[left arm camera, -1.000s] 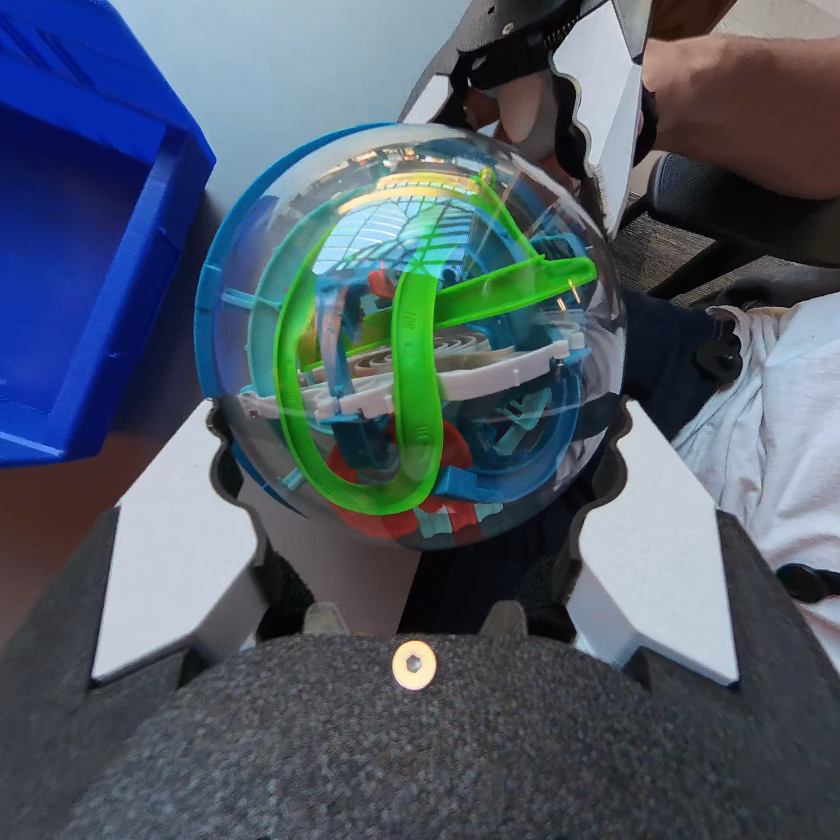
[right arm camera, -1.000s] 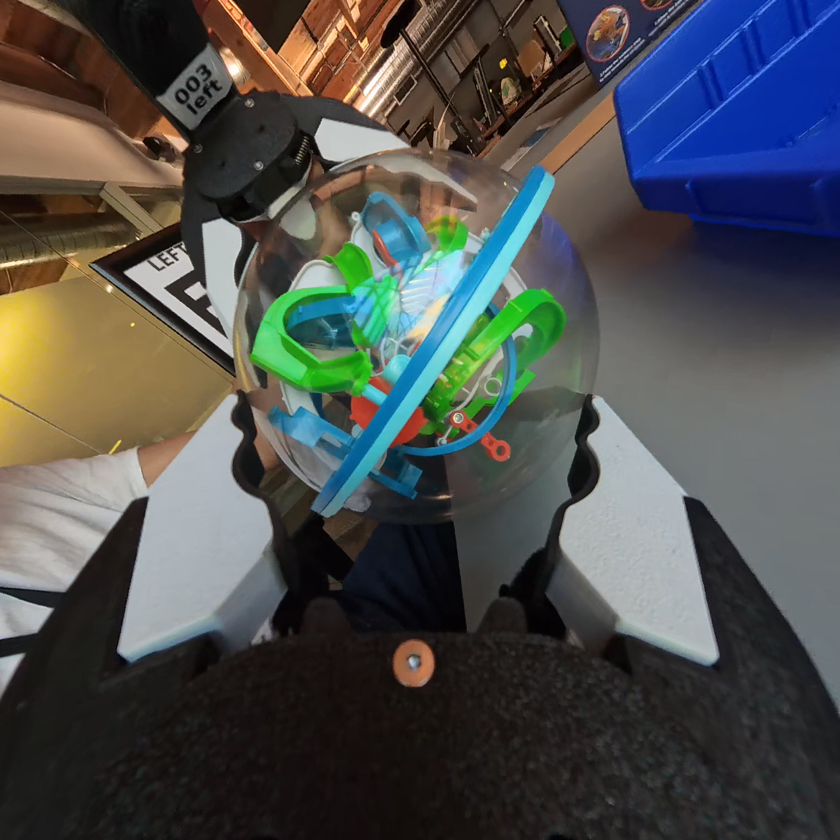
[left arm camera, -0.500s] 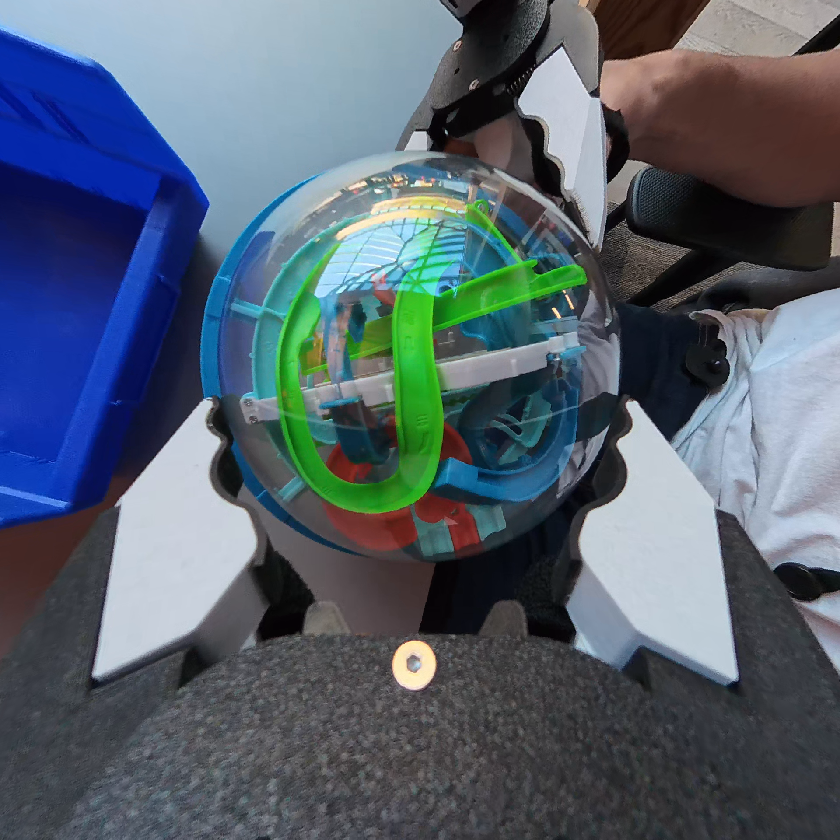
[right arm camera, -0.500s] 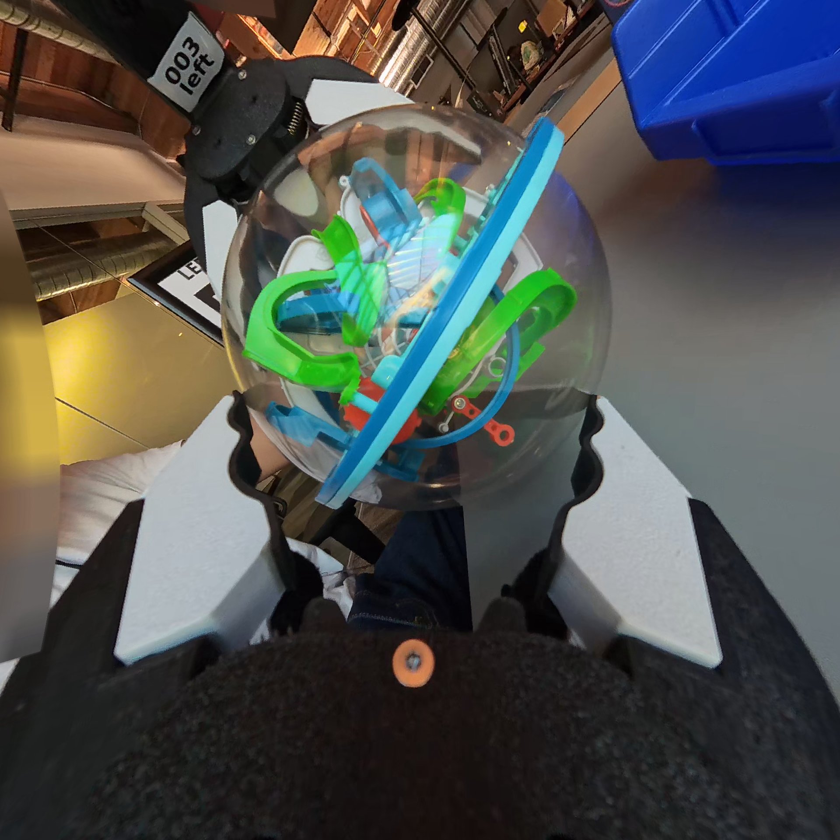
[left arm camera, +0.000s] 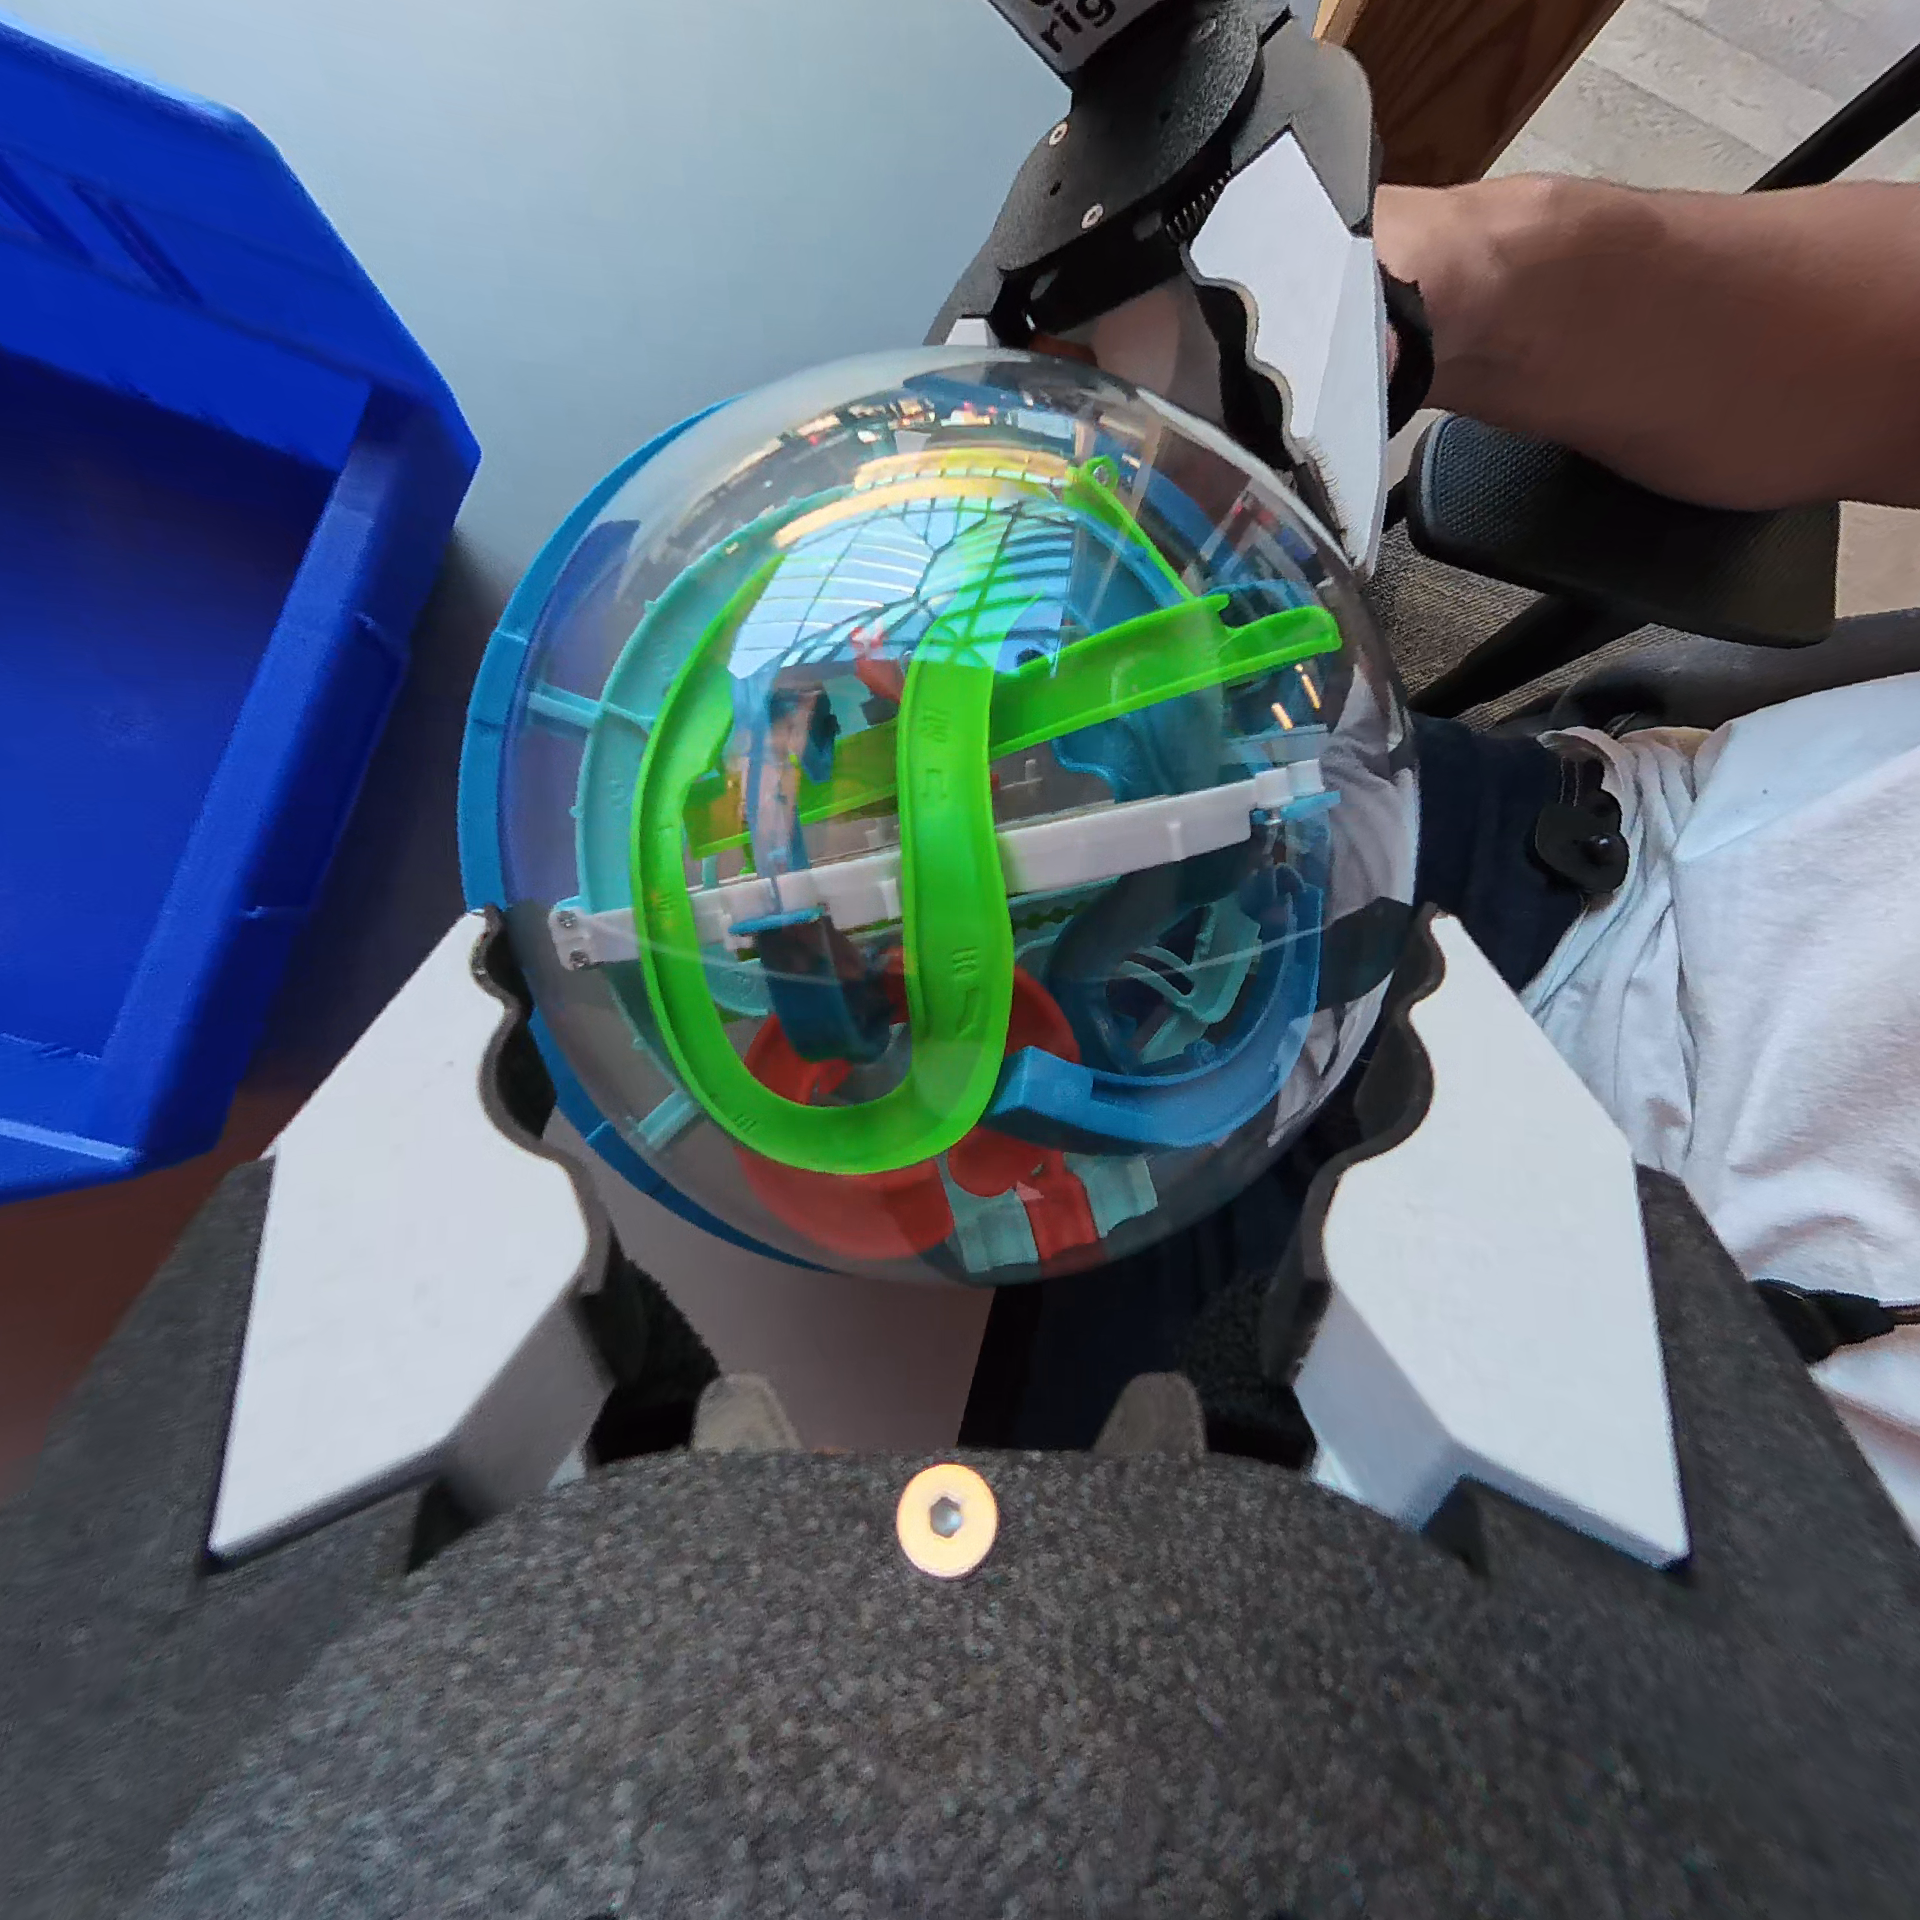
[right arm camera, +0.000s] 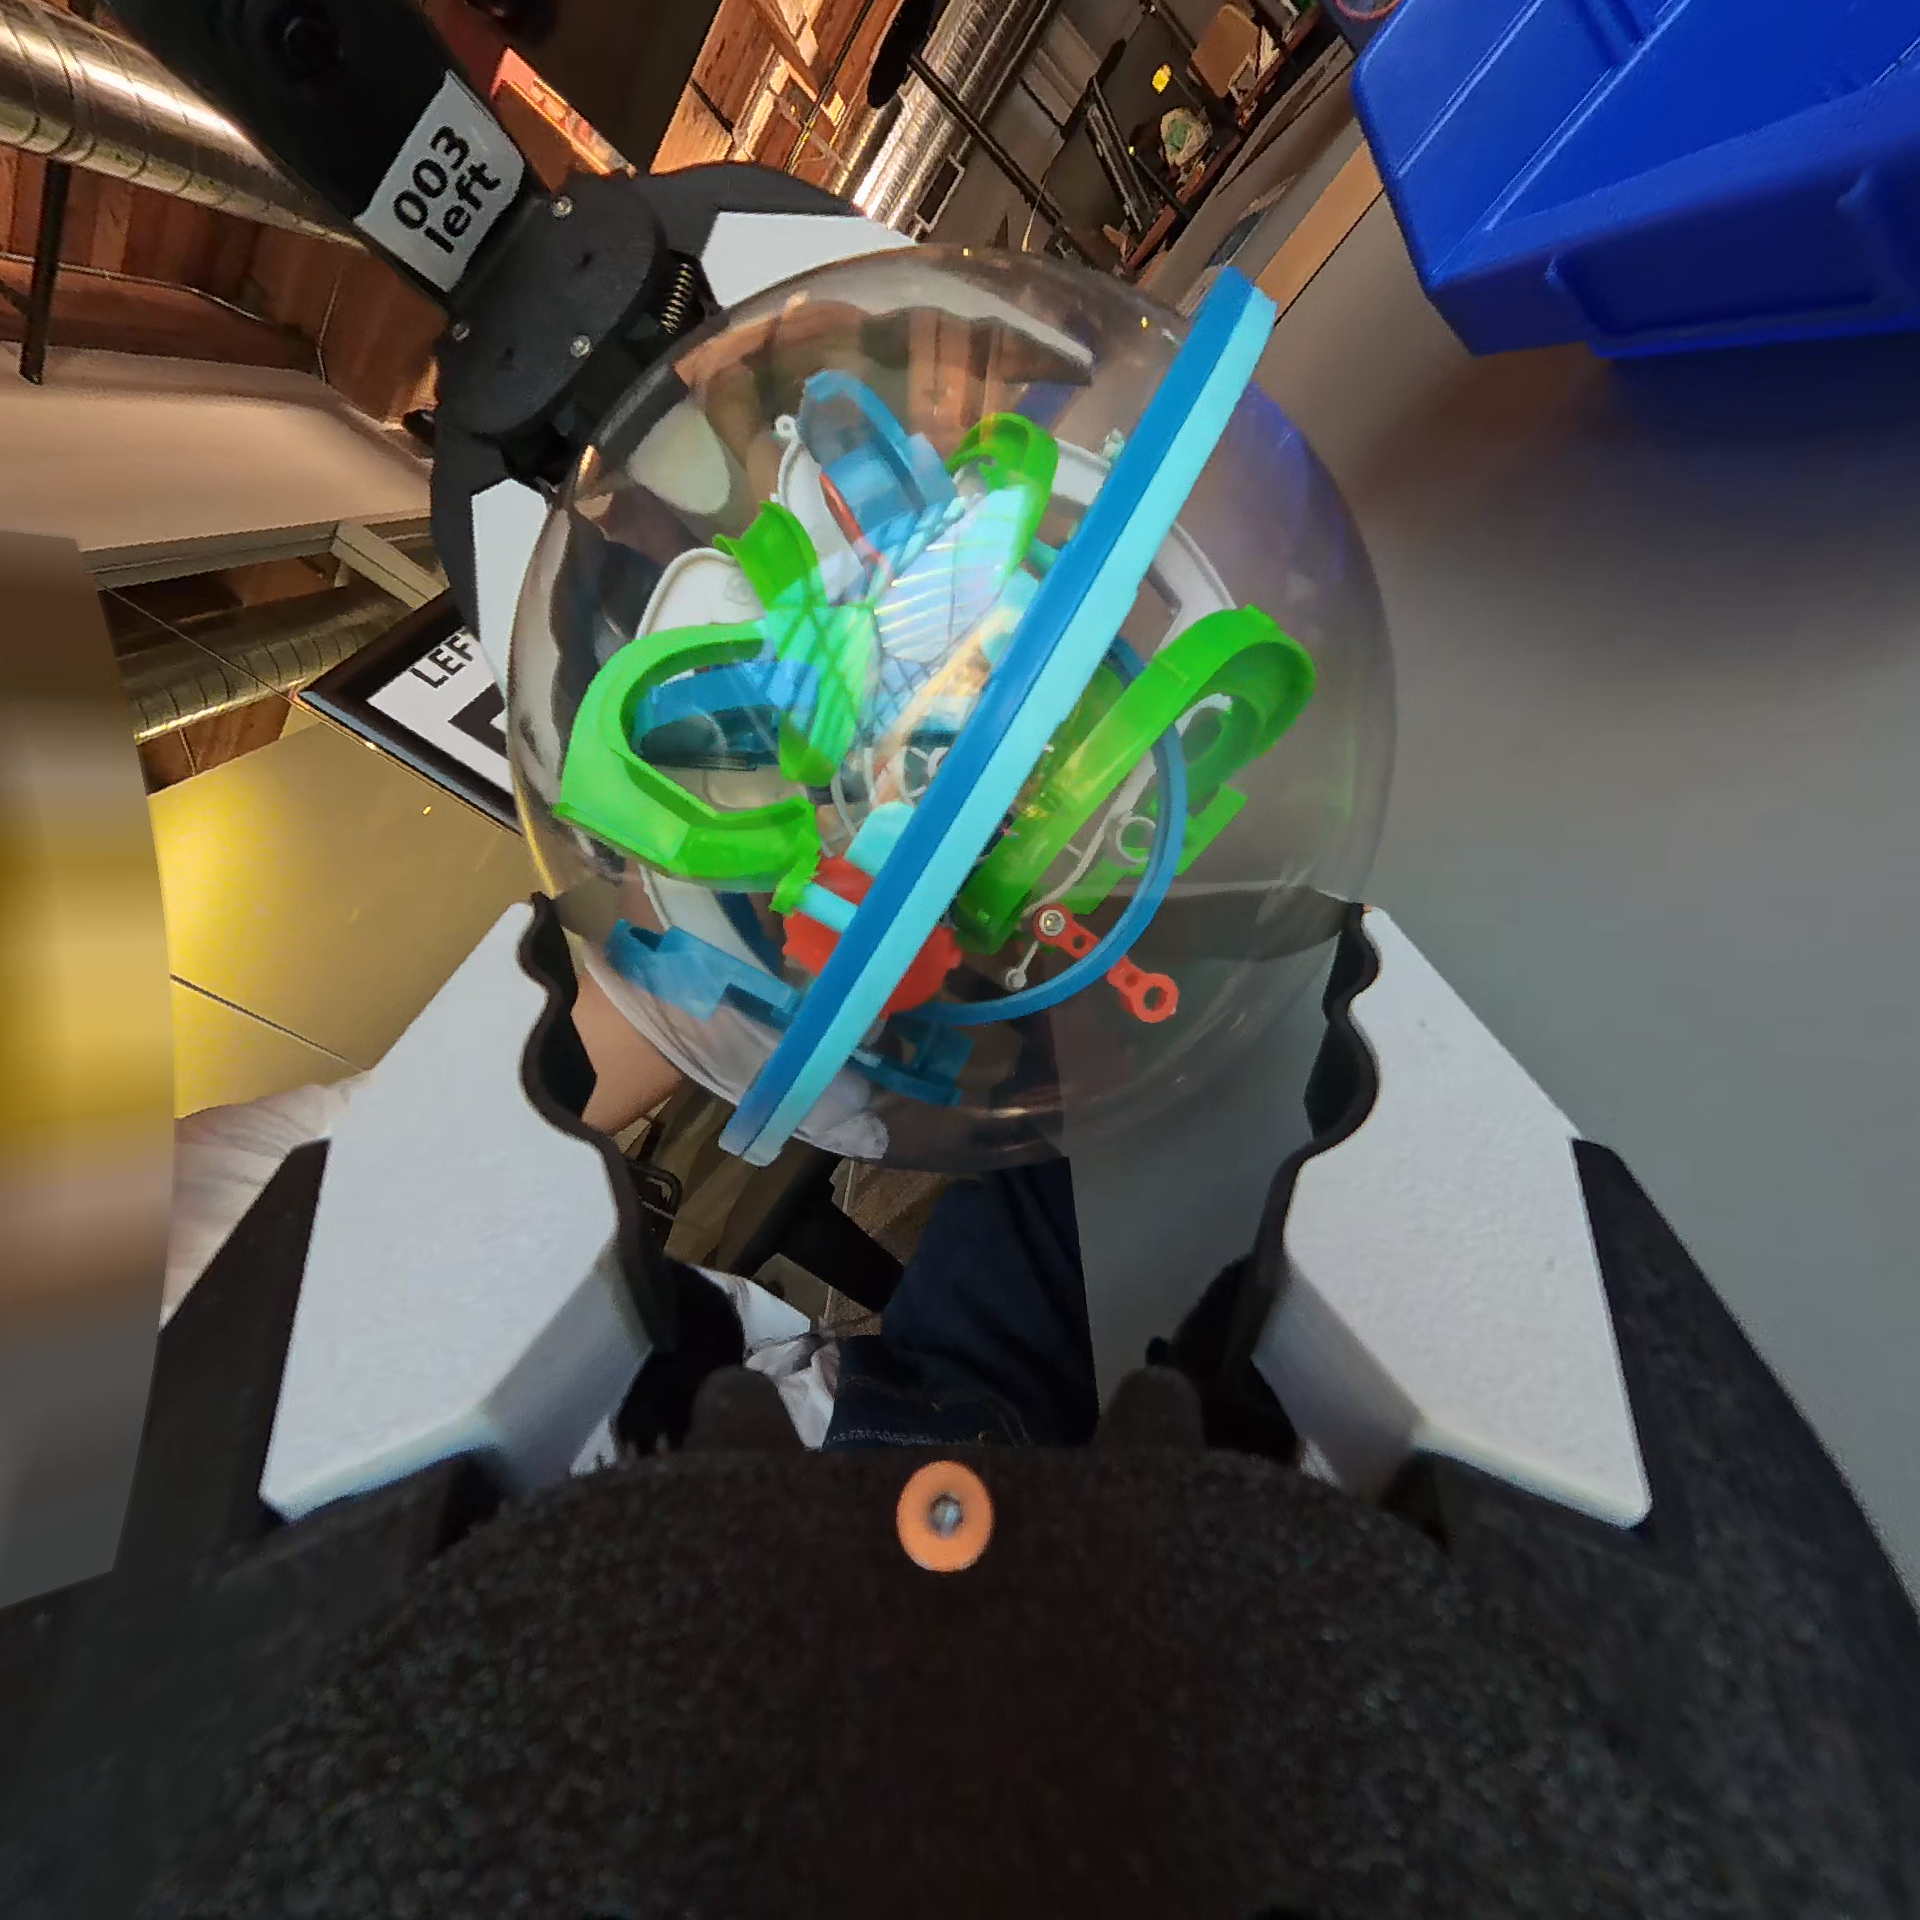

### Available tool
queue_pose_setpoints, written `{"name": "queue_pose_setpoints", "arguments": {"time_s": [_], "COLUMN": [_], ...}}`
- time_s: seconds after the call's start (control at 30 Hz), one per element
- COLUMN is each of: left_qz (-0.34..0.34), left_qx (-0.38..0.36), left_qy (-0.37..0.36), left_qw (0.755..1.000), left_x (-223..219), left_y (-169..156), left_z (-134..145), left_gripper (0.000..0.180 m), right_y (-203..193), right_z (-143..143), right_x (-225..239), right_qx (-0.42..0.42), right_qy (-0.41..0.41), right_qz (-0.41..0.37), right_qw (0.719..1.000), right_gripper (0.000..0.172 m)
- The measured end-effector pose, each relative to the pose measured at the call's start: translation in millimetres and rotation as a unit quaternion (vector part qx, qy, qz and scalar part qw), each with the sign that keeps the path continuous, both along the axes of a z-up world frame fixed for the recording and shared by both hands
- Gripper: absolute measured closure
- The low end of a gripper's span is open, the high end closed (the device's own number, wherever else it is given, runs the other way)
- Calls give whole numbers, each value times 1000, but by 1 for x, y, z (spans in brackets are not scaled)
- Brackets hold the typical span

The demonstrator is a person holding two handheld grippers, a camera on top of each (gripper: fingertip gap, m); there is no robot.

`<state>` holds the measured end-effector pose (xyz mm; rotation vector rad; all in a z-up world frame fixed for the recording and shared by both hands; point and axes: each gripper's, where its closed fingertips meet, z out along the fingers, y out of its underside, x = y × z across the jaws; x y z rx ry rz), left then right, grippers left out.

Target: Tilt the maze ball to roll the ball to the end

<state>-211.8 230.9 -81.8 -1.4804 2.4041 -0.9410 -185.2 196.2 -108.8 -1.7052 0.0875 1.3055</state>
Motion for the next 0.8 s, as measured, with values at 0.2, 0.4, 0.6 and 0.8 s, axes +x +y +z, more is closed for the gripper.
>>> {"name": "queue_pose_setpoints", "arguments": {"time_s": [0.2,0.4,0.6,0.8], "left_qz": [5,17,28,53], "left_qx": [-10,-35,-52,-51], "left_qy": [-3,-21,-63,-142], "left_qw": [1000,999,996,987], "left_x": [1,4,0,-11], "left_y": [4,6,5,1], "left_z": [0,1,2,2], "left_gripper": [25,25,25,25], "right_y": [4,6,7,5], "right_z": [2,2,3,7], "right_x": [1,4,1,-5], "right_qx": [0,-4,-2,14], "right_qy": [6,21,4,-44], "right_qz": [-15,-23,-19,-17], "right_qw": [1000,1000,1000,999], "right_gripper": [32,33,33,34]}}
